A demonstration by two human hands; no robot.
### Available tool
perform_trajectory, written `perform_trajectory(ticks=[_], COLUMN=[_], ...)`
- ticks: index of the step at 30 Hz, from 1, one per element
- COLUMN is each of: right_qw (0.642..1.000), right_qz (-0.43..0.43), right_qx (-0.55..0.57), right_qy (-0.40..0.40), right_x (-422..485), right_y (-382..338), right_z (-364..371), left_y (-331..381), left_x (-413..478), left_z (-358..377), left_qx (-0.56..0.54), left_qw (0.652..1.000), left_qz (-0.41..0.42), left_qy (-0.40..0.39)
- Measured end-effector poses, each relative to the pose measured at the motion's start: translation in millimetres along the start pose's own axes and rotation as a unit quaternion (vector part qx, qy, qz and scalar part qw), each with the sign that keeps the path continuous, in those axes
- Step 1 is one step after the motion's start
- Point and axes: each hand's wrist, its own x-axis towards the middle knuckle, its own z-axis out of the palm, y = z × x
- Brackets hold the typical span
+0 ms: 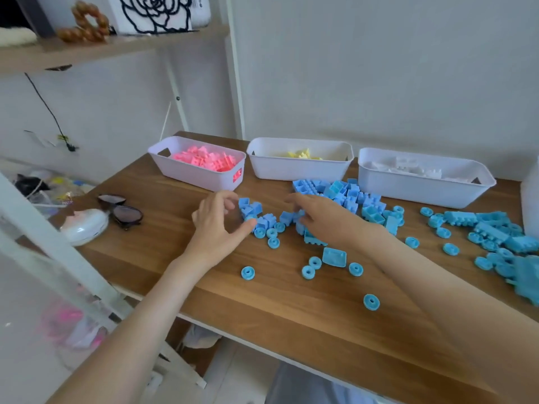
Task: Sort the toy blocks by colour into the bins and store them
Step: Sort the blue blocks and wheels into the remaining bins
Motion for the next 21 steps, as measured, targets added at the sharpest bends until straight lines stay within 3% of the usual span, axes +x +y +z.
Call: perform_trajectory(ticks=[3,6,13,21], right_qw=[1.0,0.997,0.999,0.997], right_qz=[0.004,0.018,0.024,-0.013], right_qx=[0.026,0.061,0.009,0.068], right_qy=[0.012,0.035,0.019,0.026], right_x=[4.6,1.5,0.3,-0.9], right_y=[0.8,0.9,-2.6,-8.2], right_z=[1.3,2.7,4.2,0.7], left_y=[-3.7,-9.1,-14.1,-19.1], left_x=[10.0,21.2,34.9,33.3], left_z=[2.3,2.8,11.5,10.4], left_qx=[0.036,0.004,0.047,0.051], left_qw=[0.997,0.991,0.989,0.992], left_qz=[0.02,0.02,0.018,0.024], left_qy=[-0.069,-0.131,-0.136,-0.109])
